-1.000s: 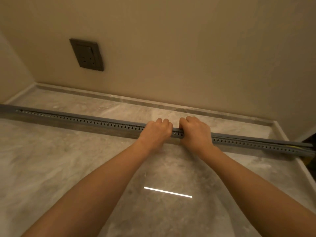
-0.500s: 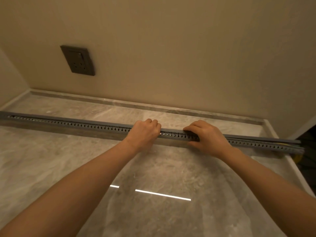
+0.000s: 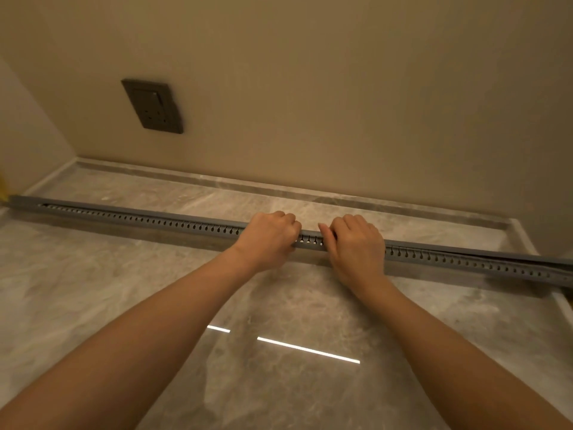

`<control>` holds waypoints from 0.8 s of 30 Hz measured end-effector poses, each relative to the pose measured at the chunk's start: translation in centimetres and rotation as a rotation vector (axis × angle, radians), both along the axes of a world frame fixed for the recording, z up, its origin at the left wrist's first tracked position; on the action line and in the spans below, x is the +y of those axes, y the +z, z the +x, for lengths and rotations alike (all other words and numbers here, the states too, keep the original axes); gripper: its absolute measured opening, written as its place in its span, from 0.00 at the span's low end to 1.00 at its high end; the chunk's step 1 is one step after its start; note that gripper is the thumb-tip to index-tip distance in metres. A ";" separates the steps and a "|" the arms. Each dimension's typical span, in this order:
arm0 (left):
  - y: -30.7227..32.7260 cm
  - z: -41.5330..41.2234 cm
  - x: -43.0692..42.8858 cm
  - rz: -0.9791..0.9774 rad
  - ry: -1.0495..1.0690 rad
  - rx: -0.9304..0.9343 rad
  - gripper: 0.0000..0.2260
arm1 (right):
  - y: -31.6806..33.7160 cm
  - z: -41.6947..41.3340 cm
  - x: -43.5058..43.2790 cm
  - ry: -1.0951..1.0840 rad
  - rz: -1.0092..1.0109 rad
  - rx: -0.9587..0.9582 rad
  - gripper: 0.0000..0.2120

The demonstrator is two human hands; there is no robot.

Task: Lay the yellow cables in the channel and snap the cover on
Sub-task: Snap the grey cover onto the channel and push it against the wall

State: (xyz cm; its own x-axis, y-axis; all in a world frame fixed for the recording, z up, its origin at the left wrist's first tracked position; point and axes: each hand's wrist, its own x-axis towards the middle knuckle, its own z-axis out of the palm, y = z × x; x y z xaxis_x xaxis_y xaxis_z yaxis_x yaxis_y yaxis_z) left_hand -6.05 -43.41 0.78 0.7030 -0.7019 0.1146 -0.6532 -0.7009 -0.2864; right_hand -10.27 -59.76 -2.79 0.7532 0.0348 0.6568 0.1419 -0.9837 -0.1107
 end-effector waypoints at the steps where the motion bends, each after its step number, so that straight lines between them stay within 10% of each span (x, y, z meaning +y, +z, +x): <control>1: 0.1 0.1 0.0 -0.001 -0.001 0.007 0.12 | -0.1 0.2 0.2 -0.046 -0.043 -0.035 0.18; 24: 1.3 1.7 -1.4 -0.064 -0.039 0.145 0.10 | 0.3 1.3 -1.1 0.161 -0.181 0.044 0.20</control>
